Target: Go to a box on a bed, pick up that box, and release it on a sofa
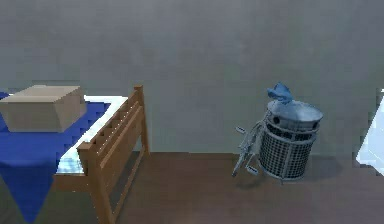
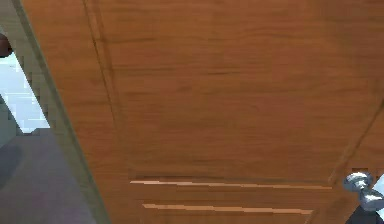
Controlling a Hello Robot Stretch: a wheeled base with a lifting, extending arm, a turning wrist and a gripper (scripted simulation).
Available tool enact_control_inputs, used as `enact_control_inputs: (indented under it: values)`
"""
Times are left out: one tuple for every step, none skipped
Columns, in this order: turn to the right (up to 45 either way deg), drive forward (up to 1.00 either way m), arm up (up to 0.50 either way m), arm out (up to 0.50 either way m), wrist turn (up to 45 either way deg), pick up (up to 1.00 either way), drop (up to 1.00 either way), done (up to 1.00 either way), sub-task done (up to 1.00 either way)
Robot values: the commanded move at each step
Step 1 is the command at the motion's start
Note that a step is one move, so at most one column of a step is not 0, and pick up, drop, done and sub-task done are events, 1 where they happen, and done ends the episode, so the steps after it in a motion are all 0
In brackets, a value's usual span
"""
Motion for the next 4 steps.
enact_control_inputs:
  values:
    - [-6.0, 0.00, 0.00, 0.00, 0.0, 0.00, 0.00, 0.00, 0.00]
    - [0.0, 0.75, 0.00, 0.00, 0.0, 0.00, 0.00, 0.00, 0.00]
    - [-45.0, 0.00, 0.00, 0.00, 0.0, 0.00, 0.00, 0.00, 0.00]
    - [-45.0, 0.00, 0.00, 0.00, 0.0, 0.00, 0.00, 0.00, 0.00]
